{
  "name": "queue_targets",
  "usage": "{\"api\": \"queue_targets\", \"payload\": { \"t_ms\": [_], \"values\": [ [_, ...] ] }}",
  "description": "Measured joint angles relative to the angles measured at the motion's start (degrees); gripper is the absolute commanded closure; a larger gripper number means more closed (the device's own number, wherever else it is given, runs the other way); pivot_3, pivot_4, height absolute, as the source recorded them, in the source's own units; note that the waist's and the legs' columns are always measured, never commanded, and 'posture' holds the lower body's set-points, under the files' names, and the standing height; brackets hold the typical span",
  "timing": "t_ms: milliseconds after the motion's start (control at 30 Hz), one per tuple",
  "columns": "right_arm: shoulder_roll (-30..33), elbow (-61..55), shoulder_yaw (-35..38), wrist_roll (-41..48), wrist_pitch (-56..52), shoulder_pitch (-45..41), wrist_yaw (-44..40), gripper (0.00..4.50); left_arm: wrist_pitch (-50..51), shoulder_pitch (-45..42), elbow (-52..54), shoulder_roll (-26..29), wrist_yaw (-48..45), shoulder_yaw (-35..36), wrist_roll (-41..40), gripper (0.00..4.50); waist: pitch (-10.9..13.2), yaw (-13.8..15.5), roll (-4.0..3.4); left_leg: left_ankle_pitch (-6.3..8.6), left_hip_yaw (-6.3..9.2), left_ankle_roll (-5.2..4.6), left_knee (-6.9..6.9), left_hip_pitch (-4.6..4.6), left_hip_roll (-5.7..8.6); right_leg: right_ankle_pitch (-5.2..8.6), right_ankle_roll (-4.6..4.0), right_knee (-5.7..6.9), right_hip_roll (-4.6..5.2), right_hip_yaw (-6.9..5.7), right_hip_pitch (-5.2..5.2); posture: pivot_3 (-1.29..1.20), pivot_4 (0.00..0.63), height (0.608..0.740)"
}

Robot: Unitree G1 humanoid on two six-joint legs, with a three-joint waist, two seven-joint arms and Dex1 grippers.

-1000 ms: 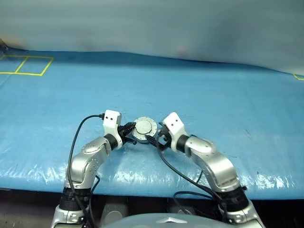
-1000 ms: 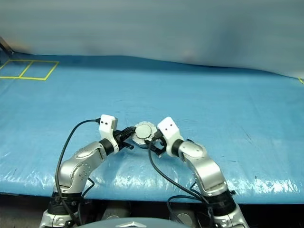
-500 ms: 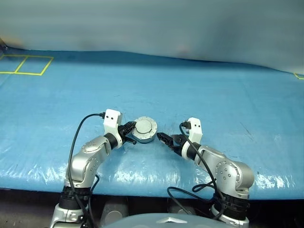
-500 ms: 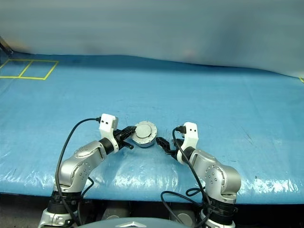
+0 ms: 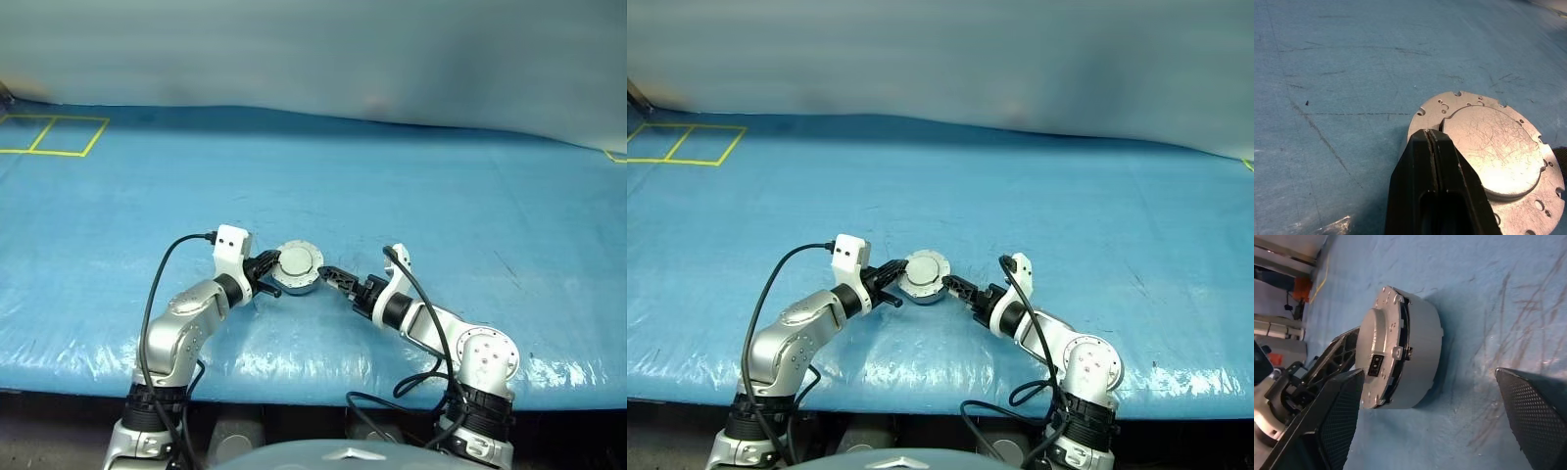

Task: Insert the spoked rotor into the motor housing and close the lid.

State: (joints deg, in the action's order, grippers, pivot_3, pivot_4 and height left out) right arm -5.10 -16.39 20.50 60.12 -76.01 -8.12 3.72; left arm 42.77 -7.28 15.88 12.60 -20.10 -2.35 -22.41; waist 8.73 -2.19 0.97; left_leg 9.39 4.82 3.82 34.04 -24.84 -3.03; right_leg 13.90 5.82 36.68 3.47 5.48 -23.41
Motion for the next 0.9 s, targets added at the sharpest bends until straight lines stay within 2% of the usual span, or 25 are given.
{"api": "queue_targets", "payload": {
  "t_ms": [333,367,433,567,700,900],
  "values": [
    [0.2,7.6,-5.7,13.1,8.4,-1.4,7.5,0.01,0.0,0.0,0.1,0.0,0.0,0.0,0.0,4.5,0.0,0.0,-0.05,-0.01,0.0,-0.02,0.0,-0.03,0.0,0.0,0.0,-0.01,0.0,0.0,-0.01,0.0,0.15,0.74],
    [0.3,8.8,-6.0,14.7,9.7,-1.5,8.0,0.39,0.0,0.1,0.1,0.1,0.0,0.0,0.0,4.5,0.0,0.0,-0.04,-0.01,0.0,-0.02,-0.01,-0.04,0.0,0.0,0.0,-0.01,-0.01,0.0,-0.01,0.0,0.15,0.74],
    [0.3,10.5,-6.1,16.9,11.5,-1.4,8.9,0.85,0.0,0.1,0.1,0.3,0.0,0.0,0.1,4.5,0.0,0.0,-0.05,-0.01,0.0,-0.03,-0.01,-0.08,0.0,0.0,0.0,-0.01,0.0,0.0,0.0,0.0,0.15,0.74],
    [0.3,11.8,-7.4,21.2,14.2,1.5,9.8,2.24,0.0,0.1,0.1,0.5,0.1,0.1,0.2,4.5,0.0,-0.1,-0.06,-0.01,0.0,-0.05,-0.08,-0.23,0.0,0.01,-0.02,0.02,-0.01,0.0,0.03,0.0,0.15,0.74],
    [0.5,11.5,-9.4,24.7,14.7,3.5,10.5,3.33,-0.1,0.4,0.1,0.4,0.4,0.6,1.0,4.5,0.0,-0.5,-0.11,-0.02,0.01,-0.06,-0.09,-0.27,-0.03,0.02,-0.04,0.06,-0.06,0.0,-0.01,0.0,0.15,0.74],
    [0.6,10.7,-11.0,26.3,16.3,5.0,11.8,3.34,0.0,0.5,0.1,0.2,0.4,0.7,1.1,4.5,0.0,-0.8,-0.13,-0.01,0.0,-0.05,-0.08,-0.19,-0.03,0.03,-0.04,0.04,-0.05,0.0,-0.03,0.0,0.15,0.74]
  ]
}}
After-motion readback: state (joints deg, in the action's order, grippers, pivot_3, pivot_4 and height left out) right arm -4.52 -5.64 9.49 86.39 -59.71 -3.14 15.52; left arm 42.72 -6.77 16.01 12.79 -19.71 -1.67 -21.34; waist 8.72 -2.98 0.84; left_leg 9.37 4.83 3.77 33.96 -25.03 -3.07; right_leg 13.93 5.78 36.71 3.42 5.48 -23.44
